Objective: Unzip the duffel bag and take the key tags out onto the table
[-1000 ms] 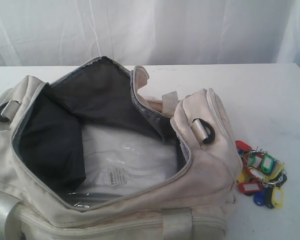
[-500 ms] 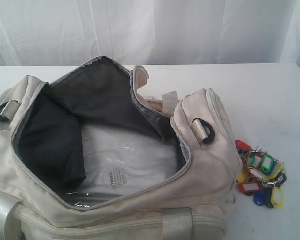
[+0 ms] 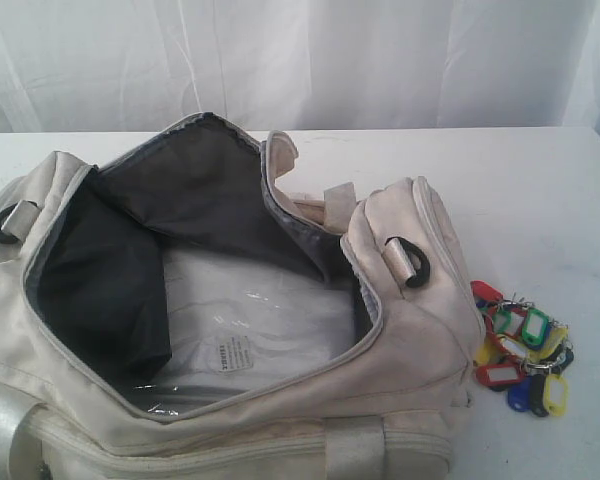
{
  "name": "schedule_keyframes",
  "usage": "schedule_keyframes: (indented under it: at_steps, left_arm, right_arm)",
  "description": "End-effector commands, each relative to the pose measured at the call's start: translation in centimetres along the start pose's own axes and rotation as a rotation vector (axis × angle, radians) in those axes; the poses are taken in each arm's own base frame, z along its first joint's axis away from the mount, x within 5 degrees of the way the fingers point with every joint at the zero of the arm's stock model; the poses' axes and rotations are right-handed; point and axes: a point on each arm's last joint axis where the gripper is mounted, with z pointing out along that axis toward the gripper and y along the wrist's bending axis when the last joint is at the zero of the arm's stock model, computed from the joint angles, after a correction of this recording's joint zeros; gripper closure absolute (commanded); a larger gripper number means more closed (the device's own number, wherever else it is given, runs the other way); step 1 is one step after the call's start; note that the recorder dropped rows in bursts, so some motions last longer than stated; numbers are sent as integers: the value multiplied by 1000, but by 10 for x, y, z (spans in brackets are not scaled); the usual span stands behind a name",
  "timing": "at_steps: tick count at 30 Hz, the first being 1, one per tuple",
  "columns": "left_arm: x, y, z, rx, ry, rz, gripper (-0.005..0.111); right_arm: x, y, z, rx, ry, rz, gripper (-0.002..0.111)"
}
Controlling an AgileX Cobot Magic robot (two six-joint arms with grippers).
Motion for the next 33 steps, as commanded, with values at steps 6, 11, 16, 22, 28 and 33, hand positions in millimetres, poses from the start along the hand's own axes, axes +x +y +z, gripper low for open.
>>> schedule_keyframes:
  at_steps: [6, 11, 16, 22, 28, 33]
  left_arm:
    - [29, 3, -5, -41, 302, -35, 107]
    - [37, -3, -8, 58, 401, 119, 107]
    - [71, 0, -8, 58, 470, 128, 107]
    - [94, 0, -11, 97, 531, 167, 107]
    - [94, -1, -11, 116, 529, 210, 107]
    - [94, -1, -11, 116, 529, 208, 107]
  right_arm:
    - [0, -1, -1, 11, -9, 2, 108]
    - [0, -1, -1, 11, -9, 2, 108]
    - [0, -1, -1, 11, -9, 2, 108]
    - [1, -1, -1, 12, -5, 2, 108]
    - [1, -1, -1, 12, -5, 2, 108]
    - [1, -1, -1, 12, -5, 2, 108]
